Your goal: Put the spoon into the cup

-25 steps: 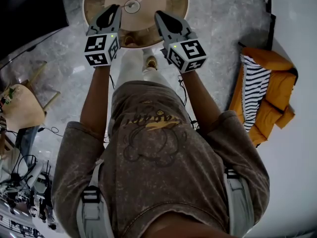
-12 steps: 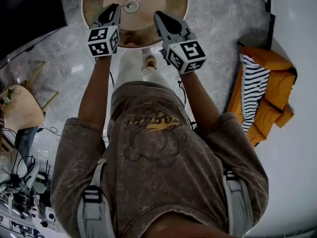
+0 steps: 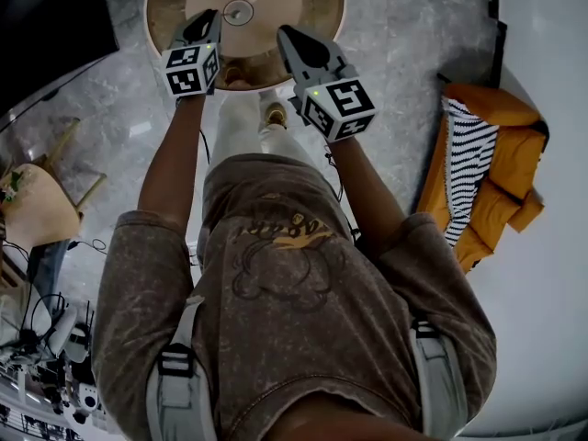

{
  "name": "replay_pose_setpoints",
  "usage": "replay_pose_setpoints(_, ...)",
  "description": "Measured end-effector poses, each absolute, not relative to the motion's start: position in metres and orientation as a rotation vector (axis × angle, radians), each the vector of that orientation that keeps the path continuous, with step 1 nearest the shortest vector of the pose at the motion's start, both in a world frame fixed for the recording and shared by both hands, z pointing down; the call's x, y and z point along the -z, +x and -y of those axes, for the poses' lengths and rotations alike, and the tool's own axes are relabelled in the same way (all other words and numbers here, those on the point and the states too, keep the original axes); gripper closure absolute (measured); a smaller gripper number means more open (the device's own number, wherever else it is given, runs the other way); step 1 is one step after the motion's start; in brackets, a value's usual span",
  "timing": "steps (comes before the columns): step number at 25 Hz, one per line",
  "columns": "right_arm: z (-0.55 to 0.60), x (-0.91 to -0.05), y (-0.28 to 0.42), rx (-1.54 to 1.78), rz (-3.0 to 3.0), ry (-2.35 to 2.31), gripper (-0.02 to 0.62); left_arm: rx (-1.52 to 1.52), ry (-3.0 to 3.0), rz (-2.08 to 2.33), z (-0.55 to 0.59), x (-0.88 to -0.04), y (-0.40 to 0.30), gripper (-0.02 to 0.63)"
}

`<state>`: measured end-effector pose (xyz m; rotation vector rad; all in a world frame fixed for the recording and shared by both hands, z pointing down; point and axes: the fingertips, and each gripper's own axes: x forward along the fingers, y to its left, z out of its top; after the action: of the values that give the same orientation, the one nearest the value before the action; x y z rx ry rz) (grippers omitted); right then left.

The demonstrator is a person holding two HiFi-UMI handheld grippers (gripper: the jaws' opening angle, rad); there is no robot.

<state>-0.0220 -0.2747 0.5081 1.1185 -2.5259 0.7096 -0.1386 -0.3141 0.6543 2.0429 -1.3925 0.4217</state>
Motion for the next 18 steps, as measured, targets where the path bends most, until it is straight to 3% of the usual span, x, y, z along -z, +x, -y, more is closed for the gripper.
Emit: replay_pose_setpoints(18, 0.269, -0.527, -0.025, -0.740, 2.488, 1.114, 0.577, -0.460, 1.944, 1.365, 0.317, -0.715, -0.132, 0.545)
